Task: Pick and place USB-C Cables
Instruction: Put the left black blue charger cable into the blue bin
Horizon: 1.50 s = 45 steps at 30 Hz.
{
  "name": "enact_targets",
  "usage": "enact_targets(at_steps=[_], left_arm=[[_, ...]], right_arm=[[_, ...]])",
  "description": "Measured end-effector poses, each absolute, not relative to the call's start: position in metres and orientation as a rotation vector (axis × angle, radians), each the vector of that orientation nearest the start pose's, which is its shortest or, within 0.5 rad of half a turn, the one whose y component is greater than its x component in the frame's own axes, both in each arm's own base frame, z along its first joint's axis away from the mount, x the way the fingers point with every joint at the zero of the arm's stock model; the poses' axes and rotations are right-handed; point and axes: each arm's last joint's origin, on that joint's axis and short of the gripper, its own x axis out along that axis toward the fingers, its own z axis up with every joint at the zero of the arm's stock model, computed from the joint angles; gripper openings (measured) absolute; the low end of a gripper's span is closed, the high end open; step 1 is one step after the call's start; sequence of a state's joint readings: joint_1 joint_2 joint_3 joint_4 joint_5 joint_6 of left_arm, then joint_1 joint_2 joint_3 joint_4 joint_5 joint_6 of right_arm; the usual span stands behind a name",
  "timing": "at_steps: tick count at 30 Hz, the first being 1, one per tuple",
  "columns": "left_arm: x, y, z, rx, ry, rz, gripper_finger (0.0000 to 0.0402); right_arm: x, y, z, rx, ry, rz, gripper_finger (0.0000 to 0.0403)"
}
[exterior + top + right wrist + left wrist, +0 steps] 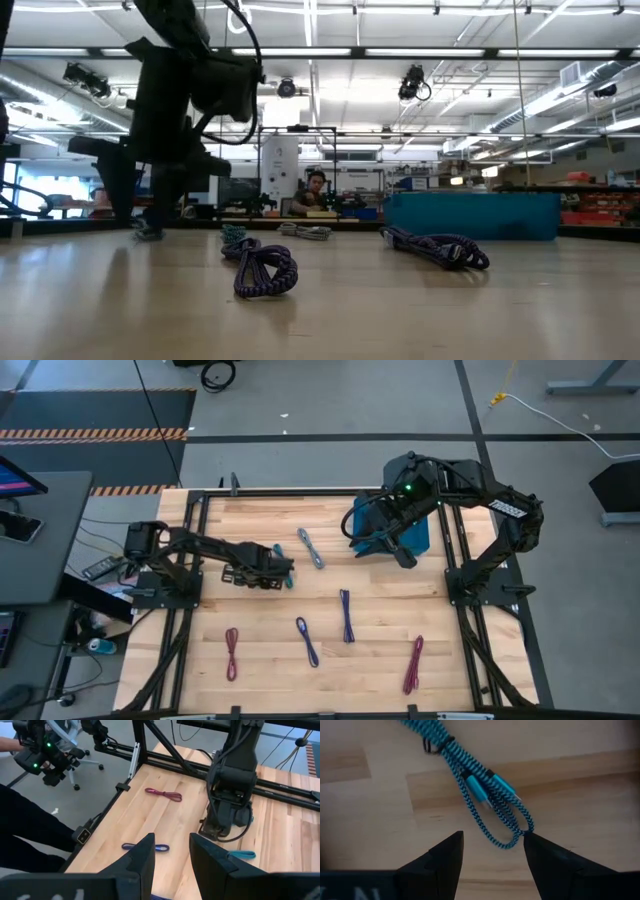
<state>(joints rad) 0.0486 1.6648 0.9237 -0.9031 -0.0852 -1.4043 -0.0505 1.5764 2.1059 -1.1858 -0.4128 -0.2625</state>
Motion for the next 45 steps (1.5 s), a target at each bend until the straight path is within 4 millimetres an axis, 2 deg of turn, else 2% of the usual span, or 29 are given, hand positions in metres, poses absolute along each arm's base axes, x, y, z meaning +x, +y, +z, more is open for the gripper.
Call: enact_targets(at_steps=[7,13,16,22,29,37,45], left_arm=[[0.253,0.017,0.174,-1.067,1.157,1.157,0.0212],[0.239,0.022,0.188,-1.074,1.087,1.28,0.0206],[0.239,0.023,0.188,-1.137,1.044,1.339,0.0206],[0.247,0.025,0.186,-1.2,0.967,1.318,0.0206],[0.239,0.022,0.186,-1.192,1.014,1.404,0.0205],[0.238,0.023,0.185,-1.201,1.003,1.414,0.0205],[0.236,0.029,0.154,-1.298,0.878,1.357,0.0205]], right_arm=[[0.277,-0.002,0.485,-0.097,0.601,0.429,0.0126],[0.277,-0.002,0.484,-0.096,0.609,0.43,0.0126],[0.277,-0.002,0.484,-0.096,0.609,0.43,0.0126],[0.277,-0.002,0.484,-0.098,0.608,0.44,0.0126],[0.275,-0.001,0.483,-0.092,0.616,0.472,0.0126],[0.275,-0.001,0.482,-0.12,0.62,0.483,0.0126],[0.275,-0.001,0.482,-0.127,0.618,0.485,0.0126]])
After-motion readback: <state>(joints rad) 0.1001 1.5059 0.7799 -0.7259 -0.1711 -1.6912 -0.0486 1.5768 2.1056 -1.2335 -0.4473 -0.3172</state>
